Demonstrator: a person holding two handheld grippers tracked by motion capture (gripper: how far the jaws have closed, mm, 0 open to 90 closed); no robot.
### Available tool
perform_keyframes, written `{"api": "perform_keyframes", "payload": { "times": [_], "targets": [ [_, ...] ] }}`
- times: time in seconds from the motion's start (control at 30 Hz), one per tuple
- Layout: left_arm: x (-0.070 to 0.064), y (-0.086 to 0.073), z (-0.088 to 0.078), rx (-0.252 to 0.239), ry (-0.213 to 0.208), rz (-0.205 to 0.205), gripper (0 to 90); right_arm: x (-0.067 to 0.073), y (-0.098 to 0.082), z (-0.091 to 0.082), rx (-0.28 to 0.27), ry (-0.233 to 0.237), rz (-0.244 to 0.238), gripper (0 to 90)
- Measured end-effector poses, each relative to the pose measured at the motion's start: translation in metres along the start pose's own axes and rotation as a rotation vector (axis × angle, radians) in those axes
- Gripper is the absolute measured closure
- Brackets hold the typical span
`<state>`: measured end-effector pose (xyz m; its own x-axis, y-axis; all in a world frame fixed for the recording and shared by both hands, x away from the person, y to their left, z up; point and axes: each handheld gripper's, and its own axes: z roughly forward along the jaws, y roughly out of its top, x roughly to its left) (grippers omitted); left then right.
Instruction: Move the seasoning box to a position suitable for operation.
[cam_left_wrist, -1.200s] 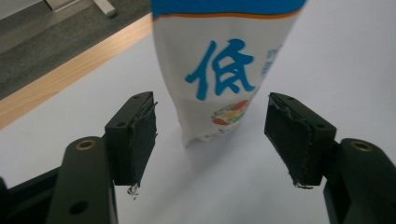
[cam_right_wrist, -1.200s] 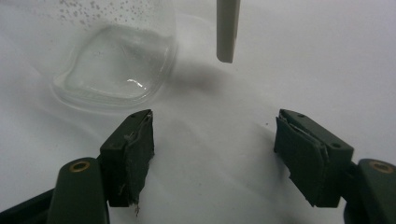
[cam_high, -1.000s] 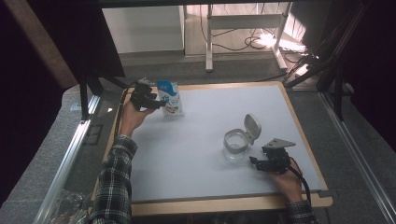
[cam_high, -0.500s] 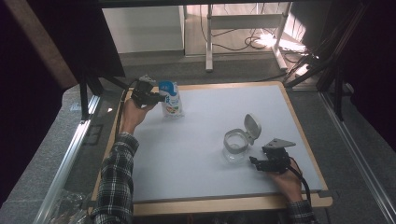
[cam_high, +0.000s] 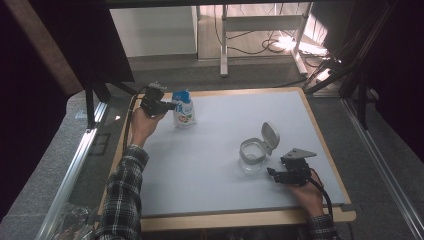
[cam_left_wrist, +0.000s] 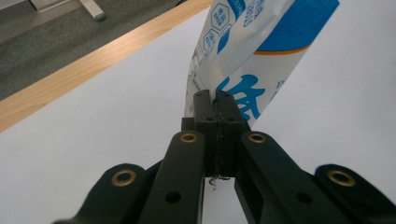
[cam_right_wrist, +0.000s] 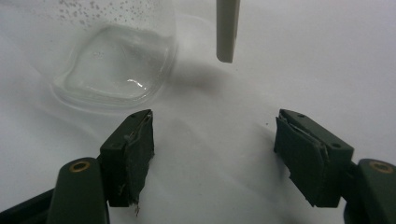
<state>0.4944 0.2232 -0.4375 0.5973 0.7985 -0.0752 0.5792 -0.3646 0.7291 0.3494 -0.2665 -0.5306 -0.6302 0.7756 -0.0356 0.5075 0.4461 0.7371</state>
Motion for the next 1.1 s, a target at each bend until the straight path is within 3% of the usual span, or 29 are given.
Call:
{"api": "perform_keyframes", "payload": {
  "times": [0.27, 0.37, 0.57, 0.77, 0.97, 1.1],
  "targets": [
    [-0.017, -0.008, -0.008, -0.008, 0.003, -0.044, 90.0, 0.000, 0.000, 0.000, 0.000, 0.000, 0.001, 29.0],
    [-0.020, -0.012, -0.009, -0.021, 0.014, -0.025, 90.0, 0.000, 0.000, 0.000, 0.000, -0.001, 0.001, 29.0],
    [-0.011, -0.015, -0.008, -0.029, 0.026, 0.025, 85.0, 0.000, 0.000, 0.000, 0.000, -0.001, 0.001, 29.0],
    [-0.004, -0.017, -0.003, -0.053, -0.021, -0.001, 72.6, 0.000, 0.000, 0.000, 0.001, -0.001, 0.001, 29.0],
    [-0.004, -0.009, 0.004, -0.056, -0.030, 0.004, 58.4, 0.000, 0.000, 0.000, 0.001, 0.000, 0.001, 29.0],
    [-0.004, -0.006, 0.006, -0.058, -0.027, 0.019, 62.5, 0.000, 0.000, 0.000, 0.001, 0.001, 0.001, 29.0]
  ]
}}
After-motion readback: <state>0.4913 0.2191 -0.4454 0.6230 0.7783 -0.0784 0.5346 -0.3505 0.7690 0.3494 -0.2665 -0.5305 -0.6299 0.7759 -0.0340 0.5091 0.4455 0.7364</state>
